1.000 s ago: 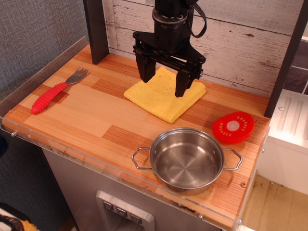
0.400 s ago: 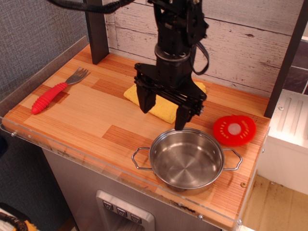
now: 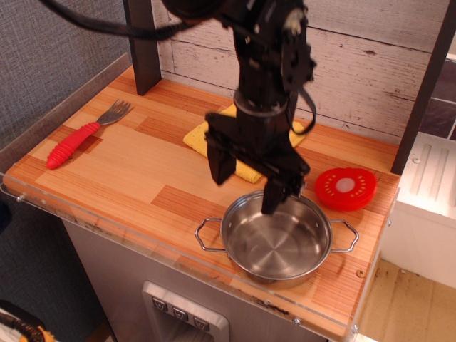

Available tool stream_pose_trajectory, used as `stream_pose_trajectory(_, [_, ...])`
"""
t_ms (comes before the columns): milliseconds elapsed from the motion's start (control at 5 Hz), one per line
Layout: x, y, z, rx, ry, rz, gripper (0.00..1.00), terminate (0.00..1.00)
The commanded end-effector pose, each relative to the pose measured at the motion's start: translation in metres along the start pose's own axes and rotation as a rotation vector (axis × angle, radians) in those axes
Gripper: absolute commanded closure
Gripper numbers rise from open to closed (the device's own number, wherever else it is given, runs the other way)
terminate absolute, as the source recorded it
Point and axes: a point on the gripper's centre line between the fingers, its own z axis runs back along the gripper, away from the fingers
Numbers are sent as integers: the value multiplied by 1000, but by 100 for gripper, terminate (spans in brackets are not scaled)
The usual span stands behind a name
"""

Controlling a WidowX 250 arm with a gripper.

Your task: Move the pan to the right side of the red fork

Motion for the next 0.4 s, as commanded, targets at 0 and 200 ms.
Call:
stream_pose_trajectory(0, [10, 12, -20, 16, 23, 29, 0, 0])
stream_pose_trajectory(200, [9, 9, -31, 21, 53, 21, 0, 0])
